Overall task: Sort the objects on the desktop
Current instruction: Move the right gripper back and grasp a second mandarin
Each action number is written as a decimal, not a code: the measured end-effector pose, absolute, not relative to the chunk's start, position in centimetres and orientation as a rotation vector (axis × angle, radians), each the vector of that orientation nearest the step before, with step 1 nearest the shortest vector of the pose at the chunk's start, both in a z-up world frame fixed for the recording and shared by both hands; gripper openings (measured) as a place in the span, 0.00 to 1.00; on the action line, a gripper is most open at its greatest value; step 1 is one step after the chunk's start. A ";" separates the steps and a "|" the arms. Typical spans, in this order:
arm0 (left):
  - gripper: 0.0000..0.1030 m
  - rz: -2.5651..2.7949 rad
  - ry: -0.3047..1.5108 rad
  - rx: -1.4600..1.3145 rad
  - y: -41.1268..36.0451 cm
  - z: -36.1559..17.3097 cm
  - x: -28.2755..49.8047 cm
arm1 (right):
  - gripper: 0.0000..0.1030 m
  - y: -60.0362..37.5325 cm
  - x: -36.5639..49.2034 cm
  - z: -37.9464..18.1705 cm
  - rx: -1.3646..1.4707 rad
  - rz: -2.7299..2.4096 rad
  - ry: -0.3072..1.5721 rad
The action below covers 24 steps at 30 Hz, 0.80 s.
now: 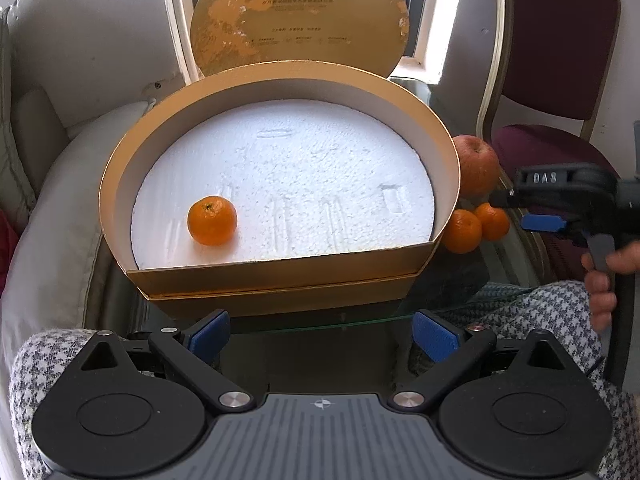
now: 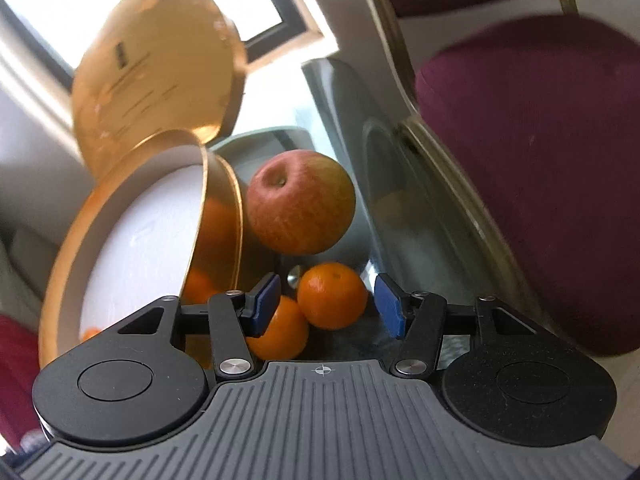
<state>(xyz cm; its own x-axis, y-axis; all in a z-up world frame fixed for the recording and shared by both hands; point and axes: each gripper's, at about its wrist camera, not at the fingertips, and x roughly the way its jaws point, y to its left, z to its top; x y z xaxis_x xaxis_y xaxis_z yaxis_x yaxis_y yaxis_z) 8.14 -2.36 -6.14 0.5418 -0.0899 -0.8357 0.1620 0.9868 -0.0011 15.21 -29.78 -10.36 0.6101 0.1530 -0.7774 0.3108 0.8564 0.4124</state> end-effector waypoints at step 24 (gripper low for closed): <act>0.96 -0.133 0.982 0.041 -1.2 -5.9 7.3 | 0.44 -31.3 16.2 -12.4 0.771 -0.168 0.987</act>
